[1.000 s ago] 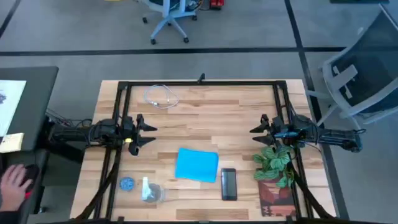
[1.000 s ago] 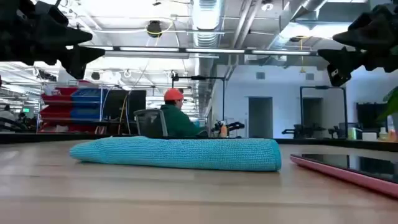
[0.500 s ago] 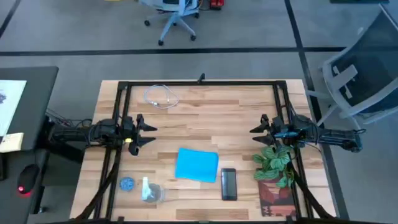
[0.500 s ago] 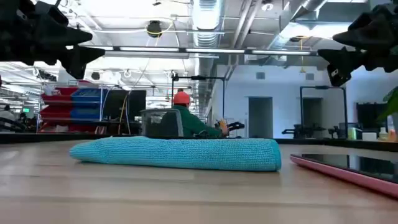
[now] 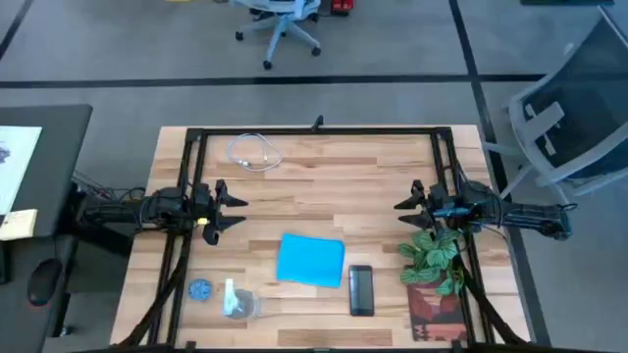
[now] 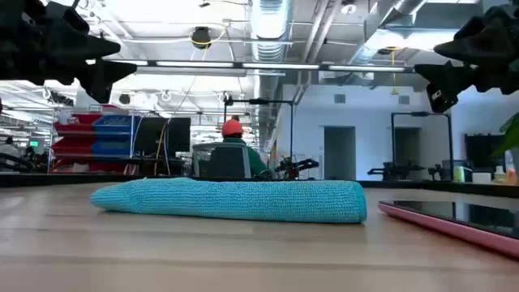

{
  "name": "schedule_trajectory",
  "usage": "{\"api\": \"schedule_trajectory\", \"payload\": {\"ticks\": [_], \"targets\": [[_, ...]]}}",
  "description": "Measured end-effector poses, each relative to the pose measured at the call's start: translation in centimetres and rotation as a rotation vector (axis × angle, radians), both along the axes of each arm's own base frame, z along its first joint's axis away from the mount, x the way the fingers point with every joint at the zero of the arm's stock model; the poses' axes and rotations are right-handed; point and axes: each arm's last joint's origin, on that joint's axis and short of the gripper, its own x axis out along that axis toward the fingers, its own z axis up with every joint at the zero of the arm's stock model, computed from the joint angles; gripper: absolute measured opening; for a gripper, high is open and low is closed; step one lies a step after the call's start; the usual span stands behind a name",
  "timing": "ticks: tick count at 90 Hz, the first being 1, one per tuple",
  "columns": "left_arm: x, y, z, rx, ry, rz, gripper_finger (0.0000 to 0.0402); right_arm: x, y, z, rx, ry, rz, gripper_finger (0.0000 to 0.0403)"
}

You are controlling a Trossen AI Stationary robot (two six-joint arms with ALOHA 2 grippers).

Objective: Apply microfiber cloth

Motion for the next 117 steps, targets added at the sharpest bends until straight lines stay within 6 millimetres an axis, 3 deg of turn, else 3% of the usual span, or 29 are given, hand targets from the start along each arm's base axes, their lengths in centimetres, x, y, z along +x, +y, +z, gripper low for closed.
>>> {"api": "schedule_trajectory", "payload": {"ticks": [70,83,102,117], "targets": [[0.0,0.0,0.0,0.0,0.0,0.0,0.0196,0.0,0.0,0.0,-0.001,0.0,0.0,0.0164],[0.0,0.0,0.0,0.0,0.0,0.0,0.0196,0.0,-0.1,0.1,-0.064,-0.017,-0.03,0.0164],[0.0,0.0,0.0,0.0,0.0,0.0,0.0196,-0.3,-0.4,1.8,0.211,-0.179,-0.089,0.0164],[0.0,0.0,0.0,0.0,0.0,0.0,0.0196,-0.5,-0.4,2.6,0.3,-0.263,-0.095,0.0164]]}}
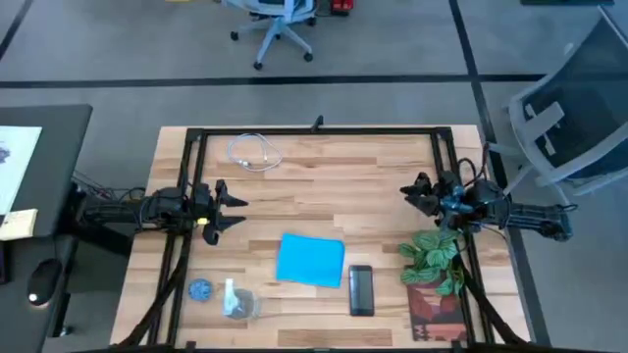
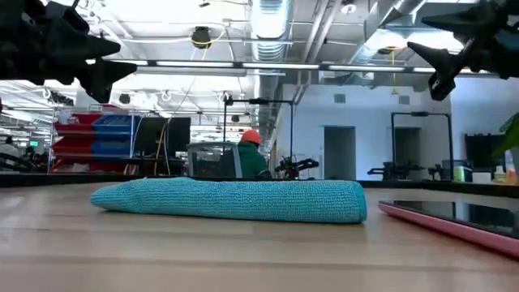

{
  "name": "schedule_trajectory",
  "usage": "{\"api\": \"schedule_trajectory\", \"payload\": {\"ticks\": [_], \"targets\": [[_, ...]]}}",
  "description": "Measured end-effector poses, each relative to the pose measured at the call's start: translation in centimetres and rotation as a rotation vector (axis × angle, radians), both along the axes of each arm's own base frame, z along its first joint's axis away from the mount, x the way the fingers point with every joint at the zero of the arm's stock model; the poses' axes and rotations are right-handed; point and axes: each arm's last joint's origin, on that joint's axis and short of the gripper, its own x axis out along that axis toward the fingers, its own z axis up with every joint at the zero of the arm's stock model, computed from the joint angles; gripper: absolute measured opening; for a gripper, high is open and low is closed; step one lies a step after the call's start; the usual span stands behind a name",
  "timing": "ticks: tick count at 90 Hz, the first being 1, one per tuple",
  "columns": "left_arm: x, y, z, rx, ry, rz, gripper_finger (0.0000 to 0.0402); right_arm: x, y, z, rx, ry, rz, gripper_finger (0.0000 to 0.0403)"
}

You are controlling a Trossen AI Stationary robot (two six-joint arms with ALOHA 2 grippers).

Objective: Apply microfiber cloth
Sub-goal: Spray the front cellphone using the spray bottle

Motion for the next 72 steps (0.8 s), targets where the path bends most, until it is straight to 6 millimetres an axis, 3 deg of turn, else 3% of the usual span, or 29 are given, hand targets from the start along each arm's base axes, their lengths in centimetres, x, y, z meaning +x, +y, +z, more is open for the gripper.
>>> {"api": "schedule_trajectory", "payload": {"ticks": [15,28,41,61,72], "targets": [[0.0,0.0,0.0,0.0,0.0,0.0,0.0196,-0.1,0.7,0.5,0.015,-0.057,0.11,0.0164],[0.0,0.0,0.0,0.0,0.0,0.0,0.0196,0.5,1.4,0.9,-0.055,0.035,0.159,0.0164],[0.0,0.0,0.0,0.0,0.0,0.0,0.0196,1.5,1.9,3.5,-0.204,0.139,0.166,0.0168],[0.0,0.0,0.0,0.0,0.0,0.0,0.0196,5.1,3.1,7.5,-0.383,0.441,0.24,0.022],[0.0,0.0,0.0,0.0,0.0,0.0,0.0196,8.3,4.8,8.0,-0.474,0.583,0.339,0.0252]]}}
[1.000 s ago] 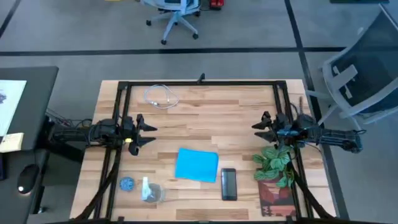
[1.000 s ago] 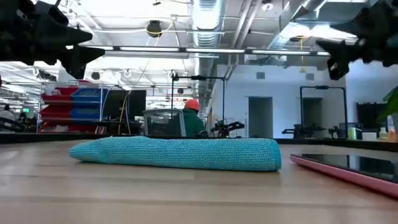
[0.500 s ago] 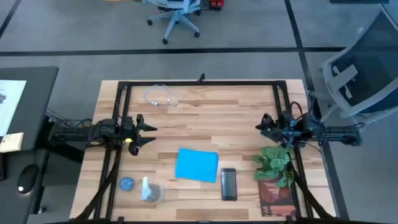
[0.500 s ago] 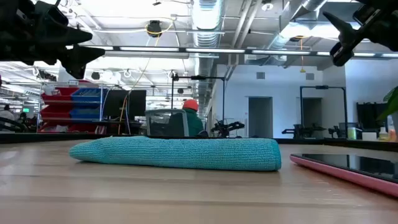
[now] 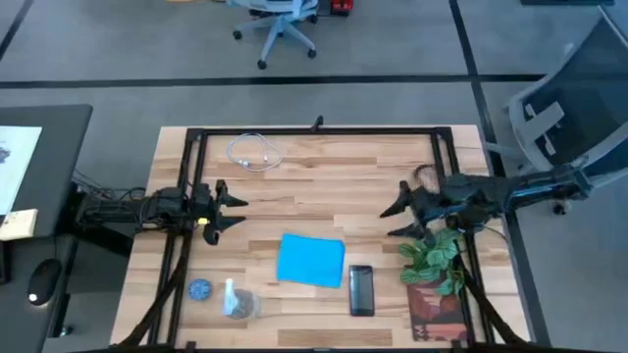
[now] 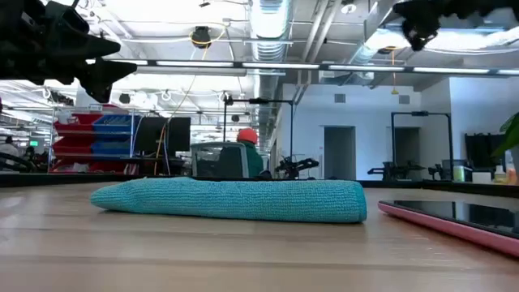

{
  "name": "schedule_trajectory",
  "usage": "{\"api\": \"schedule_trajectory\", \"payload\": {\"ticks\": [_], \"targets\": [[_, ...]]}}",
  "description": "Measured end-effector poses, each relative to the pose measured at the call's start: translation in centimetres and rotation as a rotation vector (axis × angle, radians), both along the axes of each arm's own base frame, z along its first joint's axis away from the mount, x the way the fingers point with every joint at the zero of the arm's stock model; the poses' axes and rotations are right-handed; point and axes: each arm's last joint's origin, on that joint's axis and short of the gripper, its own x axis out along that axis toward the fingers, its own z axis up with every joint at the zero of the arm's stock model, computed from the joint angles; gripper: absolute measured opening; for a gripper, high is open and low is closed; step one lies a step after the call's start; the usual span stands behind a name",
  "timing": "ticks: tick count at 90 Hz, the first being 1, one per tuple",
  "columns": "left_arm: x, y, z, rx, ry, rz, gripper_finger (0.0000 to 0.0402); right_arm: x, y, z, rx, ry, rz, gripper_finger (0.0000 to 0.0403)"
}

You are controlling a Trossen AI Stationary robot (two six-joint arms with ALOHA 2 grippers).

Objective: Apply microfiber cloth
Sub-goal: Spray the front cellphone using the spray bottle

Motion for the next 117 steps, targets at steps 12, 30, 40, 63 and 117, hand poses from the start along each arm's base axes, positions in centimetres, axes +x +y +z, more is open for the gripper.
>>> {"api": "schedule_trajectory", "payload": {"ticks": [12,30,40,63,117], "targets": [[0.0,0.0,0.0,0.0,0.0,0.0,0.0196,3.5,3.4,-1.3,-0.063,0.135,0.127,0.026],[0.0,0.0,0.0,0.0,0.0,0.001,0.0196,7.3,8.6,-4.7,-0.047,0.442,0.157,0.026],[0.0,0.0,0.0,0.0,0.0,0.0,0.0196,8.6,9.6,-6.5,0.05,0.614,0.042,0.026],[0.0,0.0,0.0,0.0,-0.001,0.0,0.0196,11.3,10.9,-10.5,0.175,0.639,-0.096,0.026],[0.0,0.0,0.0,0.0,0.0,0.0,0.0196,24.2,5.6,-16.1,-0.116,0.506,-0.104,0.0242]]}}
